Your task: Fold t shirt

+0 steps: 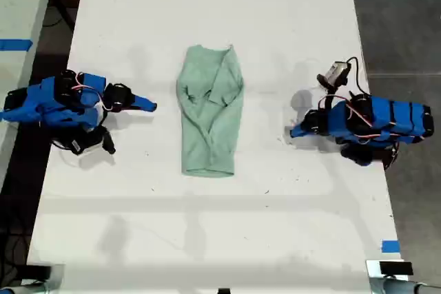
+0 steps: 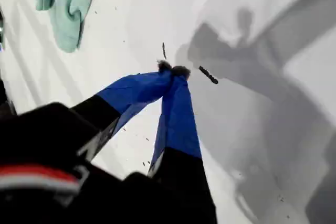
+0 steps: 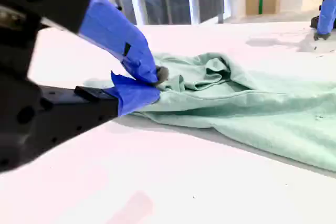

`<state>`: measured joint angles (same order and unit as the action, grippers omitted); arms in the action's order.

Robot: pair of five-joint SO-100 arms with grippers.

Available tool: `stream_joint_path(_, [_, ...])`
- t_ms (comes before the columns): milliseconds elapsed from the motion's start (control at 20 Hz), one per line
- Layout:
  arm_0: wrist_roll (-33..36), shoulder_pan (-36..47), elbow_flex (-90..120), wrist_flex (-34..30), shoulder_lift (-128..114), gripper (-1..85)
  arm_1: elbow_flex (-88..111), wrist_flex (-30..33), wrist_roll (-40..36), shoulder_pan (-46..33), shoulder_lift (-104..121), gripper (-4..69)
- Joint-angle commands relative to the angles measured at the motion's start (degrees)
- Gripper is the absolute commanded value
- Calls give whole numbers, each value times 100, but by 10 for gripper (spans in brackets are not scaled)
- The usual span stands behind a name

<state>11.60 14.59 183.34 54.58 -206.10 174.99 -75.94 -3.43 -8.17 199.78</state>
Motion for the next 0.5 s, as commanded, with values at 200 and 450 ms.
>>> stream_joint_path(200, [-413, -132, -18, 176, -53, 0, 149, -264, -97, 0, 88, -12])
stream_joint_path(450, [-510, -149, -70, 105, -18, 0, -97, -483, -211, -26, 97, -12])
